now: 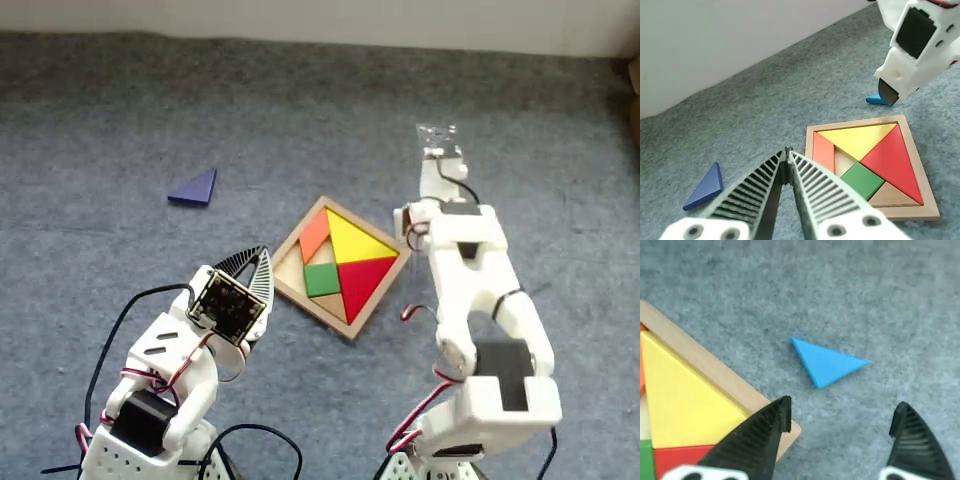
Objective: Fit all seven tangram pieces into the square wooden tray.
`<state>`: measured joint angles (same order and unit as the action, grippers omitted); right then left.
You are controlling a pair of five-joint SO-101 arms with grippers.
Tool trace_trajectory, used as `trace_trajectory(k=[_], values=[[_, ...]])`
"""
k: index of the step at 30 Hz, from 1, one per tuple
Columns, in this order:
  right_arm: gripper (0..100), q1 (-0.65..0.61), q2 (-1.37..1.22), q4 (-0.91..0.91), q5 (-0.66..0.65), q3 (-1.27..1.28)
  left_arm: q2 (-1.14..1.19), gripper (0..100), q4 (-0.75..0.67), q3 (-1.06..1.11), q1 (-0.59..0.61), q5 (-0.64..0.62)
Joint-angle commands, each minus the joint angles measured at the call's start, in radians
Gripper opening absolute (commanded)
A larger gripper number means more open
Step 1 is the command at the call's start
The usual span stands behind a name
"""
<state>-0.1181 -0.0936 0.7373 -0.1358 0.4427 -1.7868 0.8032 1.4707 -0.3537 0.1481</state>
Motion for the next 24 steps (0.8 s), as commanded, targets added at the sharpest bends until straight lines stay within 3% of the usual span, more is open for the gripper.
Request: trace_trajectory(k=[1,9,17,24], values=[[31.1,-0.038,-0.061,0.084,0.008,-0.17,-0.03,1,0.005,-0.048,-0.013,0.009],[31.0,-0.001,-0.321,0.096,-0.077,-0.366,-0.03,1,0.005,-0.045,-0.013,0.009],[30.1,0.058,-0.354,0.101,-0.084,-0.366,-0.03,1,0.005,-0.041,-0.013,0.009],[12.9,0.056,-0.354,0.137,-0.086,-0.375,-0.03,1,0.005,-0.041,-0.013,0.009]])
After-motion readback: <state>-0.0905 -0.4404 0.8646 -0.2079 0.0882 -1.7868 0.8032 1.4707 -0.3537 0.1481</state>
